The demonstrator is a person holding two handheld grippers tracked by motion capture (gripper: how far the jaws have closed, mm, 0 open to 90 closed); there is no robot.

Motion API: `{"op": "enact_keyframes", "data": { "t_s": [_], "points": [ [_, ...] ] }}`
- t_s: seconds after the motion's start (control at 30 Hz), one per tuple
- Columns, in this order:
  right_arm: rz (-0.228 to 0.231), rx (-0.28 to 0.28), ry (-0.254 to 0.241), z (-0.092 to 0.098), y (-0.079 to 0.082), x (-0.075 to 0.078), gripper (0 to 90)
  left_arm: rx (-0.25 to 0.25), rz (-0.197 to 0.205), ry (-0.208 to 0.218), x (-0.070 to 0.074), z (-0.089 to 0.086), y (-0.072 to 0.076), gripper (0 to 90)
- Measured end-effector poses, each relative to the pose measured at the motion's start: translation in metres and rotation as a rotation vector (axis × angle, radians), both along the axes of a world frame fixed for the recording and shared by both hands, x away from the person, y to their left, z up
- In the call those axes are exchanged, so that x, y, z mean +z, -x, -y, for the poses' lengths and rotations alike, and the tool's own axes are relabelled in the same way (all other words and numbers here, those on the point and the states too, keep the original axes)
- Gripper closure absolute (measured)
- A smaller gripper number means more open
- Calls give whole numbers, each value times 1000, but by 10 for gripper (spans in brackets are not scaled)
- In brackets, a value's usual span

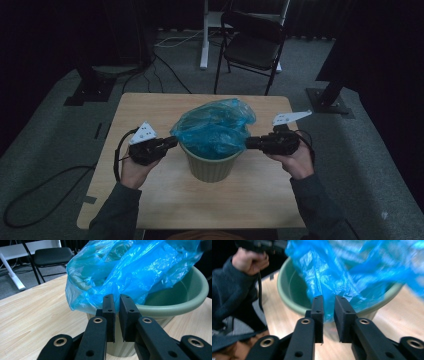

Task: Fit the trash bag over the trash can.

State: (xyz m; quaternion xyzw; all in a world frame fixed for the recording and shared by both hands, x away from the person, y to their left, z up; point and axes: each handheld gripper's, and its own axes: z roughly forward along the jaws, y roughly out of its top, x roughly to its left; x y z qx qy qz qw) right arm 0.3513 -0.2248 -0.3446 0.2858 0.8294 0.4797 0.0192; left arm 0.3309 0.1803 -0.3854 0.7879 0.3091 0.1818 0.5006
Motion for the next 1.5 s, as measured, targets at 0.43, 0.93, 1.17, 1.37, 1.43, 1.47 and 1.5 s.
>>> {"op": "enact_keyframes", "data": {
  "t_s": [0.43, 0.93, 1.17, 1.37, 1.43, 1.47, 1.5],
  "points": [
    [65, -189, -31, 7, -33, 17, 660, 4, 6, -8, -2, 1, -1, 828],
    [30, -158, 146, -10, -32, -7, 827, 4, 4, -13, -8, -2, 6, 824],
    [28, -151, 179, -6, -23, -10, 898, 13, 16, -19, -8, -3, 10, 858],
    [40, -146, 178, -8, -22, -5, 896, 32, 76, 10, 9, -6, 10, 751],
    [42, -144, 175, -9, -22, -5, 896, 23, 80, 24, 12, -7, 8, 653],
    [42, -143, 175, -9, -22, -5, 897, 21, 85, 28, 14, -7, 6, 653],
    [40, -142, 177, -10, -22, -6, 897, 10, 88, 31, 15, -6, 2, 629]
  ]
}}
